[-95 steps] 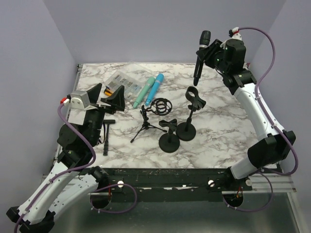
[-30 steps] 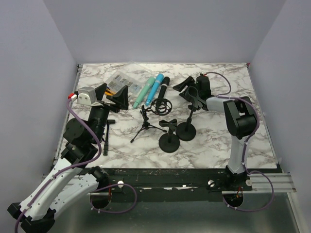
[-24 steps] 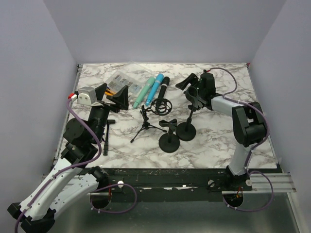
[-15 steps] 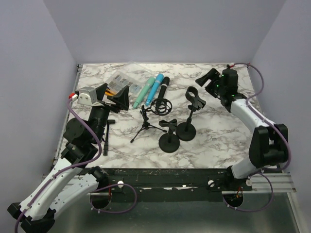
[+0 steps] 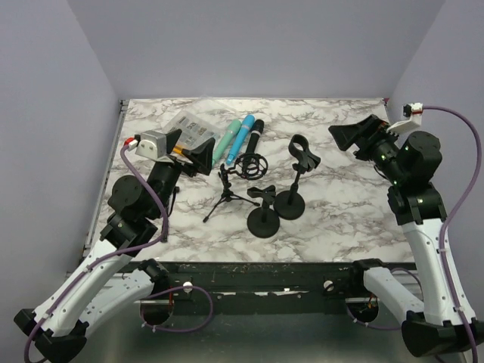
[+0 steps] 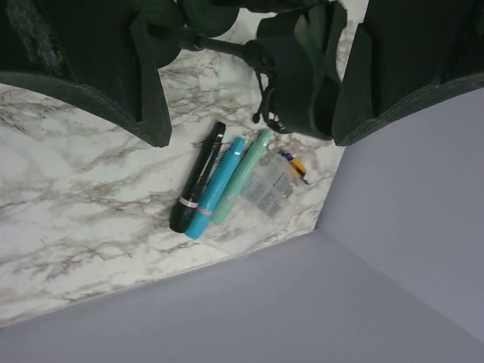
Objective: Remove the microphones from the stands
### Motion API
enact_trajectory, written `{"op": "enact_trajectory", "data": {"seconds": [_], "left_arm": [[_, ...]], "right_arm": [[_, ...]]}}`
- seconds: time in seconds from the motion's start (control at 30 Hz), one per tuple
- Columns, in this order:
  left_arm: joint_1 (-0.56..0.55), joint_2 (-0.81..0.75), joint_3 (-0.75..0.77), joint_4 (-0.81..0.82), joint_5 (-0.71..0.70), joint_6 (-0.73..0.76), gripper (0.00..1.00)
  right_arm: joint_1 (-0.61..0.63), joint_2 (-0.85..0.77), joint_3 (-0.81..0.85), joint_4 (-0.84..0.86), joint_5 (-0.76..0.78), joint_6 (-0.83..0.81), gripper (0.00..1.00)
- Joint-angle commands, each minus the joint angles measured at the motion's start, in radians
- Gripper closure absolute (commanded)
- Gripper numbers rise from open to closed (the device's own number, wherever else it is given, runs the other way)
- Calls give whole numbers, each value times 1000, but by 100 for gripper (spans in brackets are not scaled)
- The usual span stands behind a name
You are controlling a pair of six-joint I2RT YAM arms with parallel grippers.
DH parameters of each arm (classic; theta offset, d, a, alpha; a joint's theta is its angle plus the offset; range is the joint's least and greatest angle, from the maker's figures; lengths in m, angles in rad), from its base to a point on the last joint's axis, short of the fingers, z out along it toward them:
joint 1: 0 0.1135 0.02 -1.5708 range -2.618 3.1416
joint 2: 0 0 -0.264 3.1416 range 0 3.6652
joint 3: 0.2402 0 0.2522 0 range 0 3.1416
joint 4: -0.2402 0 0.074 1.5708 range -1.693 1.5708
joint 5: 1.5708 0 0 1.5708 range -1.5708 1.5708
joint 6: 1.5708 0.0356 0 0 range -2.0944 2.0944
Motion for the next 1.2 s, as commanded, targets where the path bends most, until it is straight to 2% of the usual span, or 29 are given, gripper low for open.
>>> {"op": "enact_trajectory", "data": {"seconds": [0.0, 0.17, 0.27, 0.43, 0.7, 0.93, 1.03, 1.17], "left_arm": [[2, 10, 28, -11, 111, -4, 1], [2, 11, 24, -8, 112, 0, 1], [1, 18, 22, -5, 101, 4, 1], [2, 38, 31, -16, 114, -7, 2], [2, 46, 33, -17, 125, -16, 1], [1, 47, 33, -19, 125, -14, 1], [2, 49, 33, -19, 126, -14, 2], [0, 47, 34, -20, 124, -13, 2]], "right_arm": [[3, -14, 29, -73, -251, -105, 3], [3, 27, 44, -86, -408, -152, 0], [3, 23, 36, -65, -421, -148, 1], [10, 63, 31, -52, -500, -132, 16], [56, 90, 32, -68, -471, -156, 26], [93, 105, 9, -58, -412, -163, 39], [99, 118, 9, -81, -401, -174, 46], [107, 123, -4, -142, -369, -199, 50]]}}
